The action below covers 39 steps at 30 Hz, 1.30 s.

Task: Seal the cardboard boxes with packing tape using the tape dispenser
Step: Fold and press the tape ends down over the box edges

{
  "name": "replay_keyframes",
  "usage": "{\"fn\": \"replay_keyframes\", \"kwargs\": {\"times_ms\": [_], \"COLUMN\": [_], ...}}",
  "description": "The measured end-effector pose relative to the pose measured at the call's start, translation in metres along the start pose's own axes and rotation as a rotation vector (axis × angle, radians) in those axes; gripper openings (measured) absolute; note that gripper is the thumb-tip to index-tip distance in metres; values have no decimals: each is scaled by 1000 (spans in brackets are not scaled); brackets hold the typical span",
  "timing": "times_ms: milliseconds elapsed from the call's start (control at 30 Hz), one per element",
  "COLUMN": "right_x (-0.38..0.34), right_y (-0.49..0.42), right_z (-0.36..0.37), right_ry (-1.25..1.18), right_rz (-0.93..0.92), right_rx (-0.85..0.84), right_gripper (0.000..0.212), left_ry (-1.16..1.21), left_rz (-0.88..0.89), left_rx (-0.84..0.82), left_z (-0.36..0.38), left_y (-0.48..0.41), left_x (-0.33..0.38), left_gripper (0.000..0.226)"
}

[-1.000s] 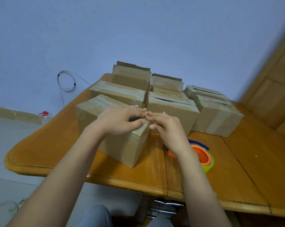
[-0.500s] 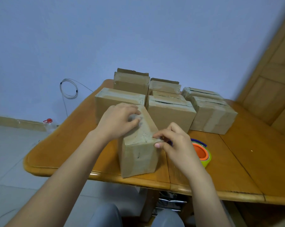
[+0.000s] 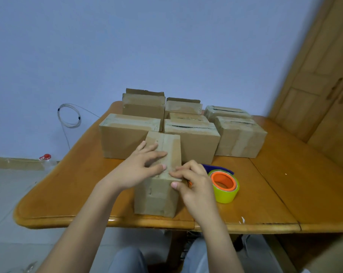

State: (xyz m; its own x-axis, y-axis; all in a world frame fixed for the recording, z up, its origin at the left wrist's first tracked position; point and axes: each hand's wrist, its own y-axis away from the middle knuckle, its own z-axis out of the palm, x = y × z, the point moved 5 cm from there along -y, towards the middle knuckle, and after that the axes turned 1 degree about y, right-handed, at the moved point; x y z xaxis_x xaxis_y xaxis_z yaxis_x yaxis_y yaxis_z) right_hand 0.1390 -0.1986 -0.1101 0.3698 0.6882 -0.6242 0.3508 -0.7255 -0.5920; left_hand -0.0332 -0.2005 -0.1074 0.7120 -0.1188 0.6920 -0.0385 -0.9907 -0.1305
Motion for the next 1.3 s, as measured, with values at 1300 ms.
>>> {"fn": "replay_keyframes", "kwargs": {"times_ms": [1300], "right_x": [160], "right_y": [-66], "right_z": [-24], "right_ry": [695], "right_rz": [163], "right_rx": [-640], "right_gripper": [63], "left_ry": [-114], "left_rz": [-56], "left_rx": [-145], "left_z": [10], "left_y": [-37], "left_x": [1], "left_gripper": [82]}}
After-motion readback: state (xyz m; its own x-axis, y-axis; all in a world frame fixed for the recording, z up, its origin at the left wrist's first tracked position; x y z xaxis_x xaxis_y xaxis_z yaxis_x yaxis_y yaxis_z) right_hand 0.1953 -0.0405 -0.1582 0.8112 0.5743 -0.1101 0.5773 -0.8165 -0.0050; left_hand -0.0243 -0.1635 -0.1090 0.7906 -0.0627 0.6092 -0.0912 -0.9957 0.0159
